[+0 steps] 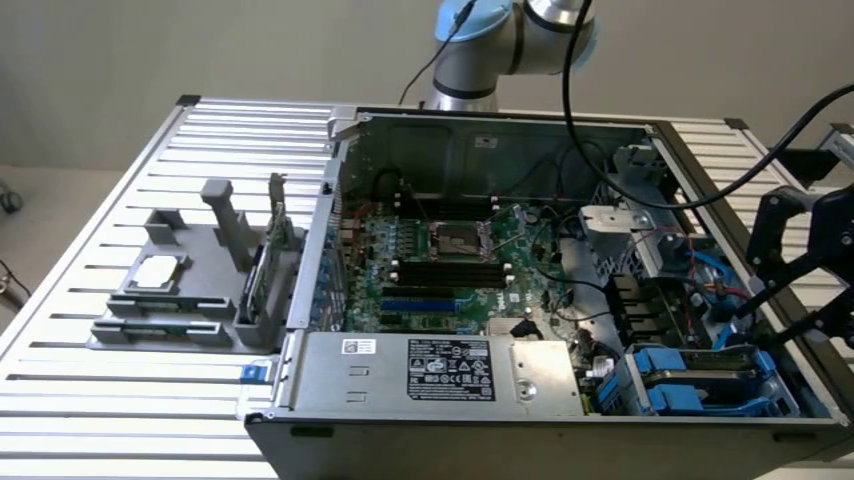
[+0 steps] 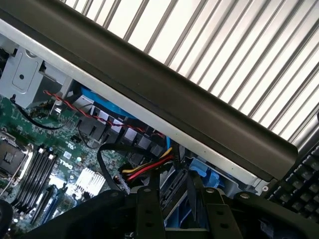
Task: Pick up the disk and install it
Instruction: 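Insert the first disk wire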
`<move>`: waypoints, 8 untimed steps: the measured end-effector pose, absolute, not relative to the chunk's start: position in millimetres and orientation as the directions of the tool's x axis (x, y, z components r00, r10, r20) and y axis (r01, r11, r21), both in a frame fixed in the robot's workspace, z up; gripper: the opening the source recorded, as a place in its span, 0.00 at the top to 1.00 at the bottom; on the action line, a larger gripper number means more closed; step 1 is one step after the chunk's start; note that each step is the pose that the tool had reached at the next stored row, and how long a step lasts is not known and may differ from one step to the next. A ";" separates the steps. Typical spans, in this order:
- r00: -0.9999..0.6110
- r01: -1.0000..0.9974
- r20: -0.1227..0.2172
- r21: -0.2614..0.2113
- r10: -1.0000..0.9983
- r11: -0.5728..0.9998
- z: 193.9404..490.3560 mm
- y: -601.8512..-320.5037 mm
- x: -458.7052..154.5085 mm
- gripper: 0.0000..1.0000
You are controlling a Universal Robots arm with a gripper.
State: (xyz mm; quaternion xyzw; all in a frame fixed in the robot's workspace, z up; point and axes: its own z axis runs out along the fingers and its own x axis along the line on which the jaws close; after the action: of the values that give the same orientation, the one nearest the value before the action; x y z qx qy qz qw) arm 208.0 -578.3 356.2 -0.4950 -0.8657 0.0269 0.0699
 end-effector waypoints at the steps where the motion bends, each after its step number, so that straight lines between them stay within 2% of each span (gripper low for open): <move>1: -0.500 0.853 0.094 -0.116 0.861 0.509 356.2 -578.3 208.0 0.64; 8: -0.526 0.837 0.095 -0.115 0.845 0.534 356.2 -580.8 208.0 0.64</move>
State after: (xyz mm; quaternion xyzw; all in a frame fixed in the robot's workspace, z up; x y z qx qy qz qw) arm 208.0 -580.8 356.2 -0.4817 -0.8731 0.0275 0.0697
